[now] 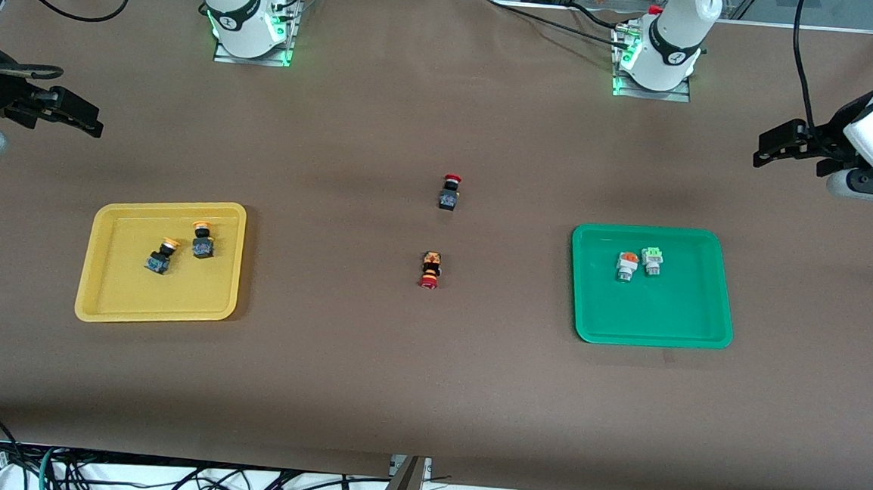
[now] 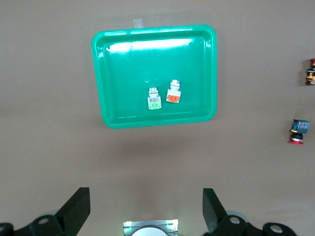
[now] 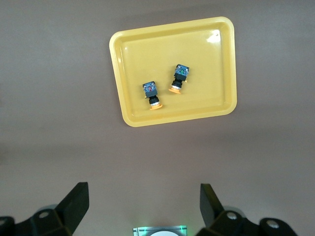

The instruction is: Place green and yellow buttons in trays

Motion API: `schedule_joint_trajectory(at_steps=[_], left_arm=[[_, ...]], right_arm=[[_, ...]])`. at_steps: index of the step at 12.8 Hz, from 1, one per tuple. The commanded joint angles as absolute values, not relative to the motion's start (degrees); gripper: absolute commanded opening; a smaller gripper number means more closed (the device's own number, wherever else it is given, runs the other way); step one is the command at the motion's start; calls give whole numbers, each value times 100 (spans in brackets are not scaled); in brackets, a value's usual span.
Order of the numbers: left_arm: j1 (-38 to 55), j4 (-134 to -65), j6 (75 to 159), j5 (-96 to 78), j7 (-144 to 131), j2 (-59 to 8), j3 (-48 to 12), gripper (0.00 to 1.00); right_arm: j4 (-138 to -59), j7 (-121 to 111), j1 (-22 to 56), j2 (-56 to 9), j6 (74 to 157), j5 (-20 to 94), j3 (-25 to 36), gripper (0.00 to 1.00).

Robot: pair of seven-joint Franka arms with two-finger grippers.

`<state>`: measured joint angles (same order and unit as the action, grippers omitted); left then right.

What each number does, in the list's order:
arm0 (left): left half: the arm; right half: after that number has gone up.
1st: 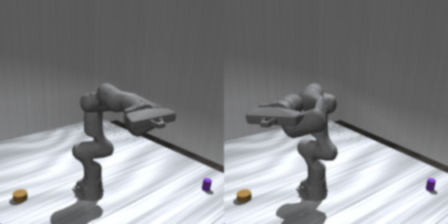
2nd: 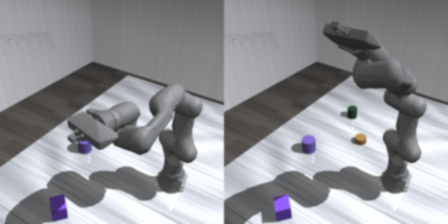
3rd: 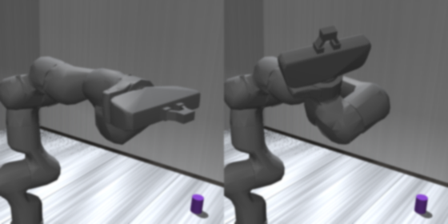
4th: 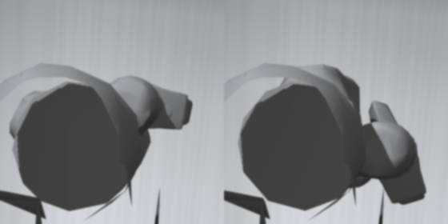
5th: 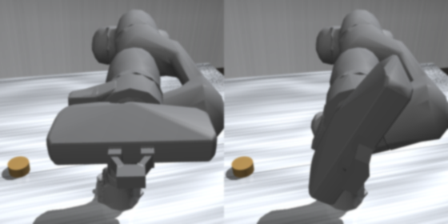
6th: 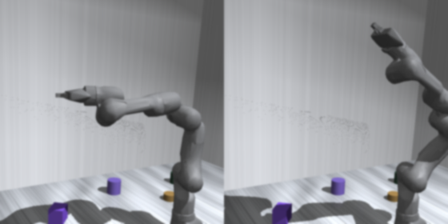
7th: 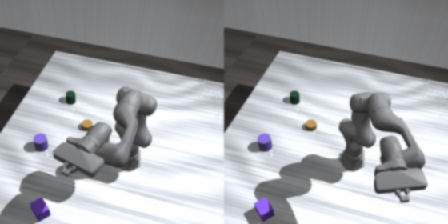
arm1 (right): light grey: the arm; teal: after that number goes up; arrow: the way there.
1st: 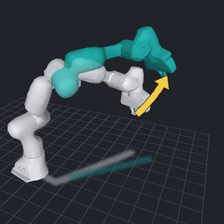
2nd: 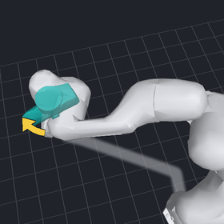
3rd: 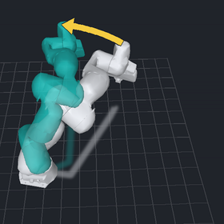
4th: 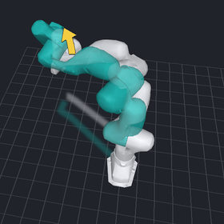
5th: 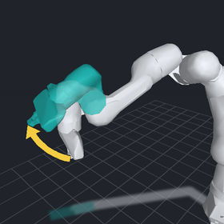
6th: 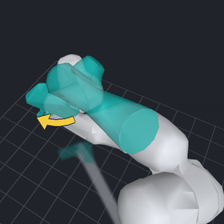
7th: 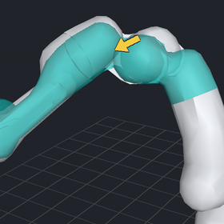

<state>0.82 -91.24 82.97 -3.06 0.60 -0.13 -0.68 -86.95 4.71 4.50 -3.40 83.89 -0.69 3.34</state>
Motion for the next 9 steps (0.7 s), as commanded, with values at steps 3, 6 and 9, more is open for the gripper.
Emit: schedule_joint_trajectory(at_steps=[3, 6, 9], left_arm=[[167, -8684, 8235, -124, 53, -176, -18, 100], [150, -8692, 8218, -105, 44, -185, 9, 100], [123, -8613, 8235, -132, 26, -229, 44, 100]], right_arm=[[-8596, 536, 422, -369, 8358, -79, 290, 100], [-8596, 536, 422, -369, 8358, -79, 290, 100], [-8596, 545, 431, -369, 8358, -79, 290, 100]])
